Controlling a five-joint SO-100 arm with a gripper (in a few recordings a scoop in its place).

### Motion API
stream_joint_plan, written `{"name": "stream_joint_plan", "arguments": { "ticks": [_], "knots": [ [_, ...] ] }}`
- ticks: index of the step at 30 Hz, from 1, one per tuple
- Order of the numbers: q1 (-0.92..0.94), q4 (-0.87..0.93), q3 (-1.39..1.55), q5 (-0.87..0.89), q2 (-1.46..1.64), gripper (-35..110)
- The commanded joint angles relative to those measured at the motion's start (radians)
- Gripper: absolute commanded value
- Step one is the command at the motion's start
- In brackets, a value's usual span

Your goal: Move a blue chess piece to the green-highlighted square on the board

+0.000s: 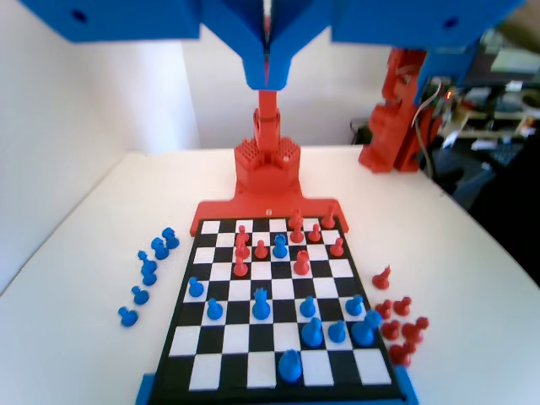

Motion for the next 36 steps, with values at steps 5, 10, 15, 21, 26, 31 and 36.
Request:
{"name": "stream_joint_plan", "arguments": {
  "ticks": [5, 10, 15, 21, 26, 31, 36],
  "knots": [
    [0.041, -0.071, -0.126, 0.005, -0.293, 1],
    [0.066, -0.109, -0.138, -0.035, -0.439, 1],
    [0.078, -0.137, -0.178, -0.037, -0.601, 1],
    [0.080, -0.215, -0.219, -0.028, -0.790, 1],
    [0.071, -0.279, -0.229, -0.026, -0.881, 1],
    [0.051, -0.301, -0.241, -0.026, -0.962, 1],
    [0.037, -0.301, -0.304, -0.005, -1.094, 5]
  ]
}}
